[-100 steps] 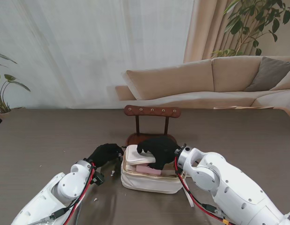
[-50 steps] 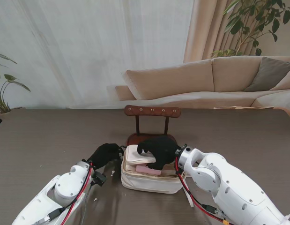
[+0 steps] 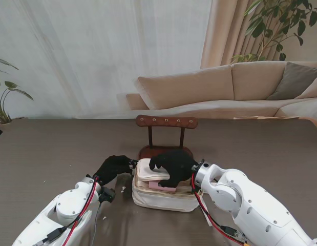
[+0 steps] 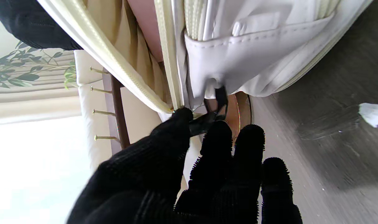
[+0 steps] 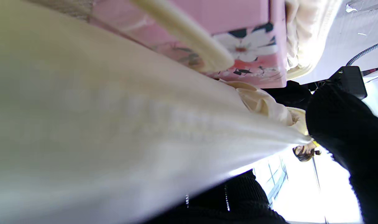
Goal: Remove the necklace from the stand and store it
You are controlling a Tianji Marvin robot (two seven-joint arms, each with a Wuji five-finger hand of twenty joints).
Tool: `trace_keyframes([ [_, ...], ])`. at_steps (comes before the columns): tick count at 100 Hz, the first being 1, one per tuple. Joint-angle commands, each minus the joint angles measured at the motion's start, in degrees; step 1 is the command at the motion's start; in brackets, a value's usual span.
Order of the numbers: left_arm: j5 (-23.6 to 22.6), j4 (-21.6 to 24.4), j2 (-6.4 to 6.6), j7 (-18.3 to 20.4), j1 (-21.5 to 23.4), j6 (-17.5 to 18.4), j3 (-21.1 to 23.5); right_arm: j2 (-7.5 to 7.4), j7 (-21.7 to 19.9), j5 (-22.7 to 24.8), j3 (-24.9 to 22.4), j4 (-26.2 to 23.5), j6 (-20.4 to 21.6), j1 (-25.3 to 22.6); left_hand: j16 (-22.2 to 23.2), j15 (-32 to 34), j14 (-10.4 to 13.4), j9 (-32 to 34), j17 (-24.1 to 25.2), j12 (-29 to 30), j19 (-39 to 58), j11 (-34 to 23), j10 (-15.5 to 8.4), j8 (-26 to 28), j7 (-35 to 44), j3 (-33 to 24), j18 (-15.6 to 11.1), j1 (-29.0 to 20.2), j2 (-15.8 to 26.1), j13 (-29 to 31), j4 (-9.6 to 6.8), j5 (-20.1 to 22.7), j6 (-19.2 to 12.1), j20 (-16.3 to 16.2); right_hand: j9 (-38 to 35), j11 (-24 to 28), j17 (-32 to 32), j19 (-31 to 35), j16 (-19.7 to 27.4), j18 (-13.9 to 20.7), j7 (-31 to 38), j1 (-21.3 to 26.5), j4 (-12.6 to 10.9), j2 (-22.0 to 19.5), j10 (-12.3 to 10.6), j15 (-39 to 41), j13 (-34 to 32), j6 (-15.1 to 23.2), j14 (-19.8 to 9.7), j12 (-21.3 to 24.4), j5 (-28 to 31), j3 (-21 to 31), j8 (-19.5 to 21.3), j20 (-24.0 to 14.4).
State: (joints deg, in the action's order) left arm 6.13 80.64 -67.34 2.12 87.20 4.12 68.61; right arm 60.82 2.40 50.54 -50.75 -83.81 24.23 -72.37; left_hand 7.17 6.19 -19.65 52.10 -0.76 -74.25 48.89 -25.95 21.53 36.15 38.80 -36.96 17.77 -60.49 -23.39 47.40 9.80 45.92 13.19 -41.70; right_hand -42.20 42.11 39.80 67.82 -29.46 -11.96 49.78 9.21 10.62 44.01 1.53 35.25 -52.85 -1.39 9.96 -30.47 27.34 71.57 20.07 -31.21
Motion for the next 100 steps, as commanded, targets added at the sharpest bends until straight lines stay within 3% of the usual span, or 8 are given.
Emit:
trace_keyframes([
  [1,-0.3,-0.2,-0.48,1.1,-0.2,0.2,-0.3,-0.18,-1.7,0.3,0.9,1.1,0.3,-1.7,-0.1,0.2,2.5,-2.2,1.3,5.8,-0.9,-2.7,-0.6,0.5,3.0,4.1,0.3,3.8,-1.2,1.3,-2.22,2.6,-0.2,-0.7,1.5,-0.7,-11.3,-0.4,1.9,-0.8,-0.5,-1.4,-1.6,-0.8,0.0,0.1,-2.7,0.4,-3.4,0.6,-1.0,-1.7,-1.1,0.1],
  [7,-0.2,-0.7,-0.63,0.8,-0.6,0.3,-0.8,-0.16,-1.7,0.2,0.8,1.1,0.2,-1.8,-0.1,0.2,2.7,-2.9,1.3,15.2,-0.9,-4.9,-1.0,0.5,3.2,6.8,0.3,5.0,-1.1,1.4,-2.52,2.5,-0.6,-0.7,1.5,-0.7,-11.3,-0.4,1.9,-0.8,-0.5,-1.3,-1.6,-0.7,0.0,0.2,-2.8,0.4,-3.5,0.6,-1.0,-1.7,-1.1,0.1],
  [19,-0.1,-1.4,-1.08,-0.4,-1.4,0.1,-1.9,-0.17,-1.9,0.0,0.7,1.0,0.1,-1.9,-0.1,0.2,3.1,-3.2,1.3,15.9,-0.9,-5.5,-1.6,2.1,5.5,6.9,0.3,5.7,-2.3,1.5,-2.86,1.5,-0.9,-0.7,1.6,-0.7,-11.2,-0.4,1.9,-0.8,-0.4,-1.3,-1.6,-0.7,0.0,0.2,-2.8,0.4,-3.5,0.6,-1.0,-1.6,-1.1,0.0],
  [30,0.0,-1.8,-1.48,-1.5,-1.9,-0.6,-2.8,-0.18,-2.0,-0.2,0.6,1.1,0.1,-2.0,-0.1,0.3,3.1,-1.9,1.0,4.4,-0.4,-4.1,-1.7,0.9,9.2,7.4,0.1,1.1,-0.5,1.8,-2.64,0.9,-0.5,-1.2,1.5,-0.6,-11.1,-0.3,1.9,-0.8,-0.4,-1.2,-1.6,-0.7,0.0,0.3,-2.9,0.4,-3.4,0.6,-1.0,-1.5,-1.1,-0.1],
  [44,1.8,-1.6,-1.87,-1.9,-2.0,-1.7,-3.1,-0.2,-2.2,-0.3,0.4,1.2,0.1,-2.0,-0.1,0.4,2.1,-1.2,1.1,3.2,0.0,-3.3,-0.3,1.9,9.6,12.8,0.3,-4.5,4.0,2.0,-3.2,0.3,4.1,-1.4,1.5,-0.6,-11.1,-0.3,1.9,-0.7,-0.4,-1.2,-1.6,-0.7,0.0,0.3,-2.9,0.4,-3.5,0.6,-1.0,-1.5,-1.1,-0.1],
  [62,3.3,-0.7,-1.89,-1.5,-1.2,-2.4,-2.5,-0.19,-2.3,-0.5,0.4,1.3,0.2,-2.0,0.2,1.1,0.8,-0.8,1.0,2.2,2.2,-6.8,1.1,9.0,12.2,19.2,0.9,-10.6,9.3,4.2,-3.26,-0.6,7.8,-2.9,1.6,-0.7,-11.2,-0.4,1.9,-0.7,-0.4,-1.1,-1.5,-0.6,0.0,0.2,-2.8,0.6,-3.4,0.7,-1.0,-1.5,-1.1,-0.2],
  [79,1.3,1.0,-1.38,-1.7,0.3,-2.0,-0.9,-0.25,-1.5,0.4,0.3,1.0,0.7,-2.4,0.7,3.0,0.4,1.6,-1.1,1.1,9.2,-12.1,0.7,12.6,15.0,15.5,2.6,-8.6,7.7,9.5,-1.82,0.4,7.2,-5.7,3.2,-1.2,-12.3,-0.9,2.1,-0.8,-0.9,-2.1,-1.4,-1.4,0.3,-0.3,-1.4,1.4,-3.0,0.8,-1.9,-2.4,-1.3,-0.1],
  [100,-2.9,3.8,0.14,1.0,2.1,-2.0,1.3,-0.45,-1.8,1.3,-1.3,-1.9,1.0,-4.5,0.9,3.9,1.4,2.0,-1.5,-1.2,13.1,-14.6,-0.6,13.0,16.1,12.8,2.0,-6.2,6.9,11.6,-0.86,0.2,5.7,-7.1,6.0,-4.9,-16.1,-4.0,3.9,-2.1,-3.3,-3.9,-1.7,-4.4,1.2,-4.4,3.3,1.4,-1.1,3.6,-4.0,-6.8,-2.4,0.1],
])
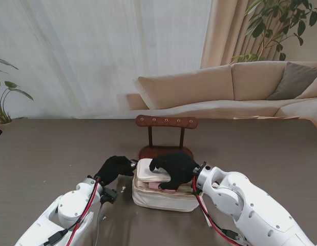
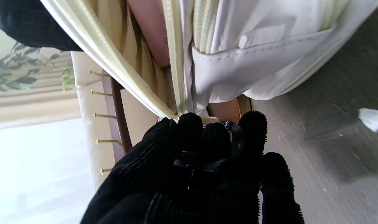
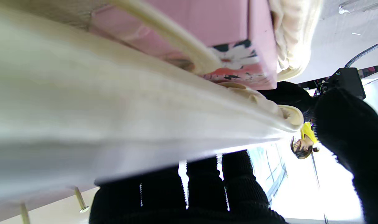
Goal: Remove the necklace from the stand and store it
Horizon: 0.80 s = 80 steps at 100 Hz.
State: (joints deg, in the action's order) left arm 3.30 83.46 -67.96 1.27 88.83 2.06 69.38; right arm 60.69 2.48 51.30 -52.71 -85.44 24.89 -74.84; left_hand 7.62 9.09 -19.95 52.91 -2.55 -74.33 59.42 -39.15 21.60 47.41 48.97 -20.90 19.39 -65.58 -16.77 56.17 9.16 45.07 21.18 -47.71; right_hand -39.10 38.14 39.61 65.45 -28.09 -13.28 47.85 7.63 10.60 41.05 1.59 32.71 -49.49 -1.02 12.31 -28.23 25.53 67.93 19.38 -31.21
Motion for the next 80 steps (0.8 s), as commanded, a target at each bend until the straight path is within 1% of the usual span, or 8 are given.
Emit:
trace_keyframes([
  [1,-0.2,1.1,0.83,2.0,0.6,0.0,0.6,-0.35,-2.0,0.6,0.6,-0.4,0.3,-2.2,0.5,1.0,1.7,1.2,0.3,-1.1,2.7,-1.4,-0.7,1.7,5.9,-3.3,0.3,-1.0,0.2,2.8,-0.23,1.1,-2.3,-1.2,3.2,-1.1,-16.2,-1.9,2.6,-0.8,-1.6,-2.4,-1.7,-1.7,1.3,-2.1,0.3,1.0,-3.4,1.6,-2.5,-3.4,-1.8,0.1],
  [14,-2.2,2.7,1.69,4.1,1.6,-0.6,1.7,-0.64,-2.1,2.5,0.3,-1.8,-0.1,-3.3,0.5,1.0,1.8,1.1,0.5,-1.1,3.1,-1.6,-0.8,1.0,5.4,-3.4,0.2,-0.9,0.1,2.8,-0.38,1.3,-2.4,-1.2,6.0,-2.1,-18.3,-3.6,3.4,-0.9,-3.0,-3.5,-1.9,-3.2,1.7,-3.9,3.5,0.2,-2.7,2.4,-4.4,-5.9,-2.5,0.2],
  [22,-2.9,3.6,2.11,5.2,2.2,-0.9,2.3,-0.74,-0.9,4.2,0.6,-1.8,-0.5,-3.6,0.5,1.0,1.8,1.2,0.5,-1.1,3.1,-1.6,-0.7,0.7,5.3,-3.5,0.1,-0.9,0.0,2.8,-0.46,1.5,-2.3,-1.2,7.4,-2.4,-19.0,-4.2,3.6,-0.9,-3.6,-3.8,-1.9,-3.5,2.0,-4.5,4.9,-0.8,-2.7,2.7,-4.8,-6.8,-2.9,0.2],
  [35,-3.3,4.8,2.55,6.5,3.0,-0.9,3.1,-0.91,1.8,7.2,1.5,-1.3,-1.4,-3.7,0.5,1.0,1.7,1.3,0.5,-0.9,3.2,-1.6,-0.7,0.4,5.0,-3.5,0.1,-0.8,-0.1,2.8,-0.53,1.7,-2.4,-1.1,7.4,-2.1,-19.1,-4.5,3.8,-0.7,-3.4,-3.5,-2.1,-2.7,2.1,-4.4,5.1,-0.9,-2.8,2.8,-4.3,-6.8,-3.0,0.0],
  [42,-3.3,5.4,2.74,7.1,3.3,-0.9,3.4,-0.92,3.0,8.1,2.0,-0.8,-1.9,-3.6,0.5,1.1,1.7,1.4,0.4,-0.9,3.2,-1.6,-0.7,0.5,5.1,-3.6,0.1,-0.8,-0.1,2.9,-0.52,1.7,-2.5,-1.1,7.3,-1.8,-18.9,-4.5,3.9,-0.6,-3.1,-2.6,-2.3,-0.7,2.1,-4.2,4.7,-1.2,-2.8,3.1,-3.8,-4.5,-3.0,-0.2],
  [53,-3.3,6.2,3.02,8.1,3.7,-0.7,3.6,-1.08,4.9,10.0,2.8,-0.1,-2.3,-3.3,0.5,1.1,1.9,1.5,0.4,-0.9,3.3,-1.6,-0.9,0.5,5.1,-3.7,0.1,-0.7,-0.2,3.1,-0.49,1.8,-2.6,-1.0,6.5,-1.3,-18.4,-4.3,4.1,-0.3,-2.4,-0.8,-2.5,0.9,2.1,-3.9,3.9,-1.3,-3.2,3.2,-2.9,-1.3,-2.8,-0.2],
  [66,-2.9,7.0,3.23,8.9,4.0,-0.6,3.8,-1.18,6.5,11.3,3.4,0.5,-2.8,-3.1,0.5,1.2,1.8,1.6,0.2,-0.9,3.3,-1.6,-0.8,0.5,5.0,-3.9,0.2,-0.7,-0.2,3.2,-0.47,1.8,-2.6,-1.0,4.0,-0.8,-16.8,-3.6,4.1,0.2,-1.1,2.2,-3.2,-0.1,1.8,-3.3,1.4,-0.3,-3.9,3.3,-0.5,2.4,-2.3,-0.1],
  [80,-2.7,8.1,3.59,10.3,4.6,-0.6,4.3,-1.12,7.7,11.6,3.7,1.1,-3.3,-3.0,0.5,1.2,1.8,1.8,0.1,-0.8,3.4,-1.7,-0.9,0.3,4.8,-4.0,0.2,-0.5,-0.4,3.3,-0.44,1.9,-2.6,-0.9,0.7,0.3,-15.0,-2.5,3.7,0.8,0.6,5.2,-3.6,-1.2,1.0,-2.0,-1.9,0.7,-5.2,3.0,2.4,6.3,-1.5,0.2],
])
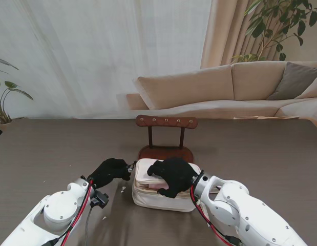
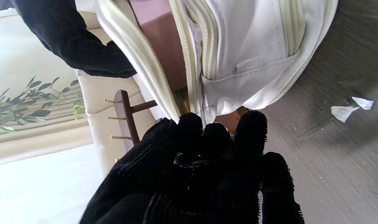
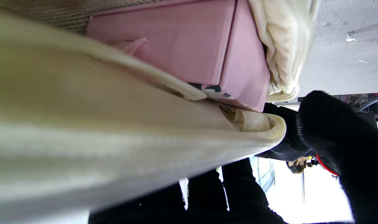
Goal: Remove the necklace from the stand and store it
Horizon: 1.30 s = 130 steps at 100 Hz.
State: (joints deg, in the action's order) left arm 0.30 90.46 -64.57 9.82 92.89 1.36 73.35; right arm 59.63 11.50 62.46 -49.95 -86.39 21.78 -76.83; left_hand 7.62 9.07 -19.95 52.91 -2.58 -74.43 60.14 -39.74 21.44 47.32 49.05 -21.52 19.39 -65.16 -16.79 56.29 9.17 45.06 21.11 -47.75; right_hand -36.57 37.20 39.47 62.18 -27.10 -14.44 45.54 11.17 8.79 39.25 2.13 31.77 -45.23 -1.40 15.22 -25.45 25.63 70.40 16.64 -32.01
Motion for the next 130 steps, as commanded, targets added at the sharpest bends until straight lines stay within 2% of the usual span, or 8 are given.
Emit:
trace_keyframes([
  [1,0.3,1.2,0.24,1.8,0.6,0.1,0.4,-0.06,-1.3,0.5,1.0,2.1,-0.3,-1.0,0.5,1.3,1.8,1.8,0.1,-0.7,2.7,-1.1,-0.7,0.4,4.6,-3.4,0.2,-0.9,-0.4,3.2,-0.45,2.0,-2.5,-0.9,-2.2,1.4,-14.7,0.8,2.7,2.0,3.0,2.0,-1.9,0.5,0.3,-0.9,-6.5,1.2,-8.2,0.2,2.6,4.2,1.3,1.0],
  [19,-0.2,2.8,0.64,2.9,1.7,0.1,1.4,0.02,-0.1,0.7,1.7,3.0,-1.0,-0.4,0.6,1.4,1.8,2.1,0.0,-0.4,2.7,-1.0,-0.8,0.0,4.1,-3.6,0.3,-0.7,-0.4,3.4,-0.48,2.3,-2.7,-0.8,-5.7,2.2,-12.8,2.2,2.1,2.5,3.9,4.8,-1.5,1.4,-0.3,0.6,-9.7,2.6,-9.3,-0.4,5.6,7.0,1.9,1.6],
  [38,-1.0,4.2,1.2,4.6,3.1,-0.1,2.5,0.09,0.3,0.6,2.5,3.9,-1.3,0.4,0.5,1.4,1.7,2.1,0.0,-0.1,2.7,-0.9,-0.6,-0.3,3.7,-3.7,0.4,-0.6,-0.5,3.5,-0.53,2.5,-2.6,-0.7,-8.7,2.6,-11.1,3.5,1.3,3.1,4.2,5.8,-1.1,2.2,-1.1,1.9,-12.2,4.3,-10.4,-1.1,8.8,8.2,2.2,2.0],
  [75,-2.0,7.2,2.19,7.8,6.2,-0.4,4.5,0.05,-1.1,-0.1,2.4,3.7,-1.1,0.3,0.5,1.4,1.4,2.3,0.0,0.6,2.8,-0.6,-0.5,-0.9,2.7,-3.6,0.4,-0.6,-0.4,3.5,-0.72,2.9,-2.5,-0.7,-11.6,2.0,-9.8,4.6,0.8,3.8,4.0,7.4,-1.2,0.8,-2.2,2.2,-14.6,5.7,-11.3,-1.7,12.3,9.3,2.3,2.8],
  [98,-2.3,9.4,2.45,8.3,7.8,0.4,5.5,-0.07,-2.6,-0.3,1.6,2.7,-0.7,-0.5,0.5,1.4,1.3,2.4,-0.2,1.3,2.7,-0.4,-0.4,-1.4,1.9,-3.4,0.5,-0.6,-0.4,3.5,-0.87,3.1,-2.5,-0.4,-11.9,1.6,-9.6,4.9,0.5,4.0,3.7,7.6,-0.8,2.3,-2.4,2.1,-15.1,5.5,-11.7,-2.0,12.6,9.3,2.3,3.2],
  [105,-2.3,10.0,2.56,8.7,8.2,0.5,5.7,-0.08,-2.8,-0.4,1.6,2.7,-0.6,-0.6,0.5,1.4,1.3,2.4,-0.3,1.5,2.7,-0.3,-0.4,-1.5,1.7,-3.3,0.5,-0.6,-0.3,3.6,-0.89,3.2,-2.5,-0.4,-11.6,1.5,-9.7,4.9,0.5,4.1,3.4,6.7,-0.5,3.6,-2.1,2.0,-14.9,5.1,-11.7,-2.1,12.1,8.6,2.2,3.3],
  [121,-2.6,10.6,2.7,9.1,8.7,0.7,5.9,-0.18,-4.2,-1.0,0.7,2.0,0.3,-1.2,0.5,1.4,1.4,2.5,-0.2,1.9,2.7,-0.2,-0.4,-1.6,1.4,-3.1,0.5,-0.7,-0.3,3.5,-0.96,3.3,-2.5,-0.3,-8.0,0.8,-12.2,4.0,0.4,3.3,1.3,-0.2,1.4,9.8,-1.0,1.3,-12.1,3.2,-10.4,-2.3,7.9,4.0,1.5,3.5],
  [130,-2.7,10.7,2.74,9.2,8.9,0.6,6.0,-0.31,-4.6,-0.7,0.4,1.7,0.6,-1.5,0.5,1.4,1.3,2.5,-0.2,2.1,2.7,-0.1,-0.4,-1.7,1.3,-3.0,0.5,-0.7,-0.2,3.5,-1.01,3.3,-2.5,-0.3,-5.5,0.9,-13.2,3.7,0.2,3.2,0.3,-1.1,1.7,12.5,-0.6,1.4,-10.6,1.9,-10.1,-2.6,5.1,3.6,1.2,3.3],
])
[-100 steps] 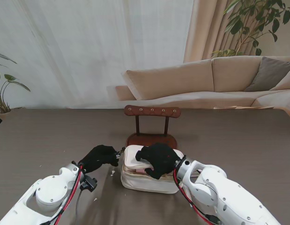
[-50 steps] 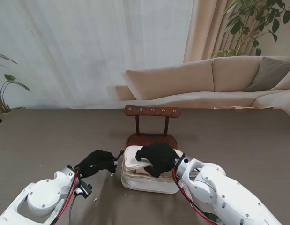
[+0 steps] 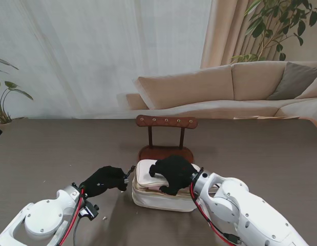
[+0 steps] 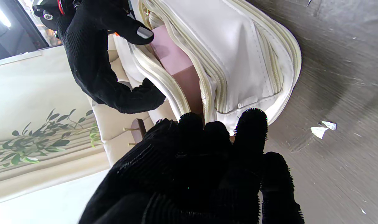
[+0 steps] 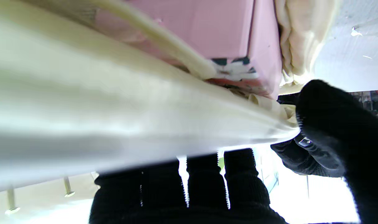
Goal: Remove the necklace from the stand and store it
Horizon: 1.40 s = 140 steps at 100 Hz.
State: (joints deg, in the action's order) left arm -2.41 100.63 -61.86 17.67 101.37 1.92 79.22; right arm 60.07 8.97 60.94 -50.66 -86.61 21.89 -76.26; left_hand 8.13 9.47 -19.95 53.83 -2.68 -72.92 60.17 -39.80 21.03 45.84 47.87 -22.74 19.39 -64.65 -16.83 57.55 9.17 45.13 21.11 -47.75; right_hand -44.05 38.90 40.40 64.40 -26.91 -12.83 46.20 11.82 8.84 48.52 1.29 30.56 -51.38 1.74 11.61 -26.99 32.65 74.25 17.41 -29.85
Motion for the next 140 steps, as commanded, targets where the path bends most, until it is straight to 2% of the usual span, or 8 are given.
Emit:
trace_keyframes([
  [1,0.0,0.6,0.03,1.3,0.5,0.1,0.1,-0.76,-2.0,0.9,1.1,1.9,0.5,-2.1,0.0,1.0,1.3,1.5,-0.1,0.6,2.7,-0.1,0.0,-0.3,2.4,-1.8,0.5,-1.2,-0.2,2.2,-1.01,3.2,-2.5,-0.3,2.0,-0.7,-14.2,1.4,0.0,1.5,-0.3,-1.6,1.6,3.6,0.2,2.6,-4.4,-1.3,-6.5,-1.1,-1.9,-0.2,0.4,1.2],
  [15,-0.2,0.8,0.05,1.3,0.8,-0.3,0.1,-0.83,-1.1,1.8,1.5,2.1,-0.2,-2.1,0.0,1.0,1.2,1.5,0.0,0.8,2.5,0.0,0.2,-0.5,2.1,-1.6,0.4,-1.4,-0.1,2.1,-1.11,3.4,-2.3,-0.2,1.1,-0.1,-13.4,1.5,-0.2,1.6,0.6,2.4,1.2,5.7,-0.2,3.4,-5.1,-1.1,-6.9,-1.1,-0.2,2.9,0.7,0.8],
  [34,-0.4,1.7,0.24,1.8,1.9,-0.3,0.1,-0.76,-0.4,2.1,1.7,2.1,-1.1,-2.2,0.0,0.9,1.0,1.6,0.1,1.2,2.5,0.1,0.3,-0.6,1.8,-1.4,0.4,-1.4,-0.1,2.1,-1.22,3.5,-2.2,-0.1,-2.1,0.1,-11.7,2.1,-0.2,2.3,1.9,7.8,0.0,0.5,-1.0,4.0,-7.6,0.6,-7.8,-0.9,3.4,6.2,1.1,0.8],
  [56,-1.4,4.3,0.82,3.6,4.1,-0.2,1.1,-0.77,-0.3,2.4,1.9,2.1,-1.8,-2.1,0.0,1.0,1.1,1.8,0.0,1.8,2.6,0.1,0.2,-0.8,1.5,-1.1,0.5,-1.4,0.0,2.3,-1.32,3.6,-2.3,-0.1,-4.2,0.0,-10.4,2.7,-0.3,2.8,2.3,11.1,-0.4,-1.1,-1.5,4.3,-9.5,1.6,-8.6,-0.9,5.7,8.0,1.2,1.0],
  [91,-2.4,8.0,1.72,6.8,7.0,-0.2,2.2,-0.81,-1.4,1.8,2.9,3.0,-2.3,-1.1,0.1,1.2,1.1,2.1,-0.4,2.9,2.9,-0.1,0.2,-1.2,1.1,-0.8,0.4,-1.4,0.1,2.8,-1.45,3.8,-2.3,-0.1,-4.8,-0.2,-9.7,3.3,-0.5,3.4,2.2,11.6,-0.1,0.4,-1.7,4.6,-10.4,1.5,-9.3,-1.0,6.3,8.2,1.2,1.3],
  [140,-3.2,11.1,2.88,10.6,7.7,0.2,-0.1,-0.81,-3.5,0.5,2.9,3.1,-2.5,-1.1,0.2,1.6,1.2,2.6,-1.0,5.6,3.6,-0.6,-0.1,-1.9,0.3,-0.1,0.5,-1.3,0.4,3.4,-1.67,4.0,-2.5,0.0,-4.7,-0.4,-9.7,3.6,-0.8,3.7,2.1,11.2,0.0,0.1,-1.7,4.6,-10.6,1.4,-9.5,-1.1,6.3,8.2,1.2,1.5],
])
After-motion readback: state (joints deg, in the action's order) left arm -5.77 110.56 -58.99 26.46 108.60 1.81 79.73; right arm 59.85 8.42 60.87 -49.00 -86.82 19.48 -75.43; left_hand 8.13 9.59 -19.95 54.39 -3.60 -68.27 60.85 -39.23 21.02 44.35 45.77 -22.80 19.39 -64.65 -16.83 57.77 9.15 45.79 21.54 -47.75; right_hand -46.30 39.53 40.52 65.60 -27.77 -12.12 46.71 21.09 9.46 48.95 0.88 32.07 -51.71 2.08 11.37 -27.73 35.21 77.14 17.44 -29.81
